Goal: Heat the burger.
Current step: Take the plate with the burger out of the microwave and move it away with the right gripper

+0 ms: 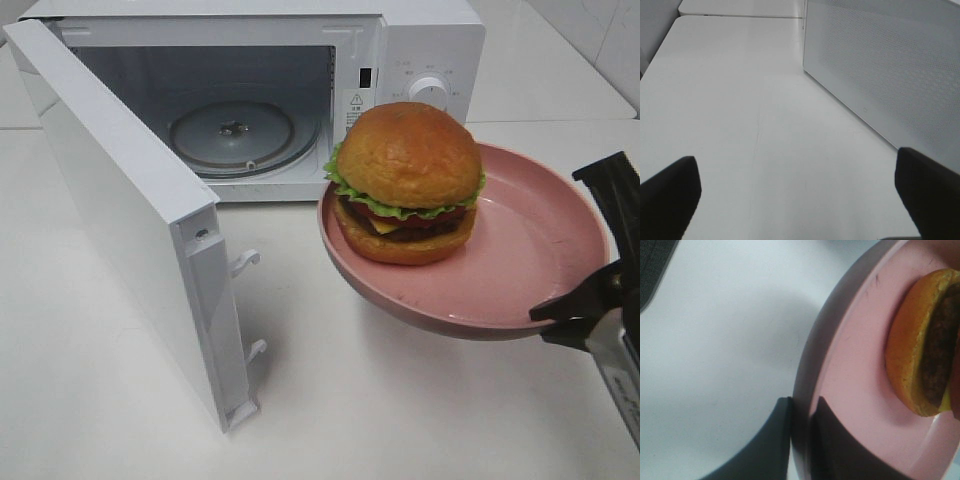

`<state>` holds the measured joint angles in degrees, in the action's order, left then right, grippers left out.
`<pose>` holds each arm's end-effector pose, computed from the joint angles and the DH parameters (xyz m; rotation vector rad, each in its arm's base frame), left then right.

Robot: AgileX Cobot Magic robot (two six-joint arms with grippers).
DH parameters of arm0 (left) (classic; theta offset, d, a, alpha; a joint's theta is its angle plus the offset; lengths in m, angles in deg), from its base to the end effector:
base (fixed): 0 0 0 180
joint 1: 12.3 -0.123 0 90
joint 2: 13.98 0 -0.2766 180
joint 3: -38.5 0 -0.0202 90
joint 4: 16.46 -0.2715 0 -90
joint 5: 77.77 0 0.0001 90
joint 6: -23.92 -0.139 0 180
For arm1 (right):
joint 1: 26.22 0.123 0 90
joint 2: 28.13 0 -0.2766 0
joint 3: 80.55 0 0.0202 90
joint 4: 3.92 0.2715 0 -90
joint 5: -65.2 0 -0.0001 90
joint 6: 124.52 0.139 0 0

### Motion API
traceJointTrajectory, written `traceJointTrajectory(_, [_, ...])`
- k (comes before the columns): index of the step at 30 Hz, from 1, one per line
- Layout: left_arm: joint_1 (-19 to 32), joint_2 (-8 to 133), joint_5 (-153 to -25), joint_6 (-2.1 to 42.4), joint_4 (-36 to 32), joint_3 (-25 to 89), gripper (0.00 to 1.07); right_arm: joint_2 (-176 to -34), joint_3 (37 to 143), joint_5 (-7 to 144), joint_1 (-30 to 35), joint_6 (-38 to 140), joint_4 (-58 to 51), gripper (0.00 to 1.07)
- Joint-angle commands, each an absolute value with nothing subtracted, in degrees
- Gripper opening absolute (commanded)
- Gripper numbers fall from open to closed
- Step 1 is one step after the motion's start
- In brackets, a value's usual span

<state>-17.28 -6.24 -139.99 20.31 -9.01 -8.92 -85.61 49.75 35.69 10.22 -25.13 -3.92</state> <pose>0.0612 -0.0107 0.2688 -0.0148 2.0423 -0.0619 0.1705 0.1259 0.1941 -2.0613 1.2619 -0.3608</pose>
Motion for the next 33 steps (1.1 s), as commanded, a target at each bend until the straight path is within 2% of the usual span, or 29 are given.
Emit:
traceJointTrajectory(1, [-17.5,-6.5,-139.3,20.5,-8.8,-8.9,0.98,-82.0,50.2,36.4,10.0,-16.9,-9.9,0.0])
traceJointTrajectory(11, [-17.5,-6.5,-139.3,20.5,-8.8,-8.9,0.98,-80.6,50.2,32.1,10.0,-3.1,-19.6,0.0])
traceJointTrajectory(16, [-17.5,-6.5,-139.3,20.5,-8.8,-8.9,0.98,-80.6,50.2,29.2,10.0,9.1,-28.3,0.0])
traceJointTrajectory(33, [-17.5,-6.5,-139.3,20.5,-8.8,-8.9,0.98,-80.6,50.1,21.5,10.0,32.6,-38.8,0.0])
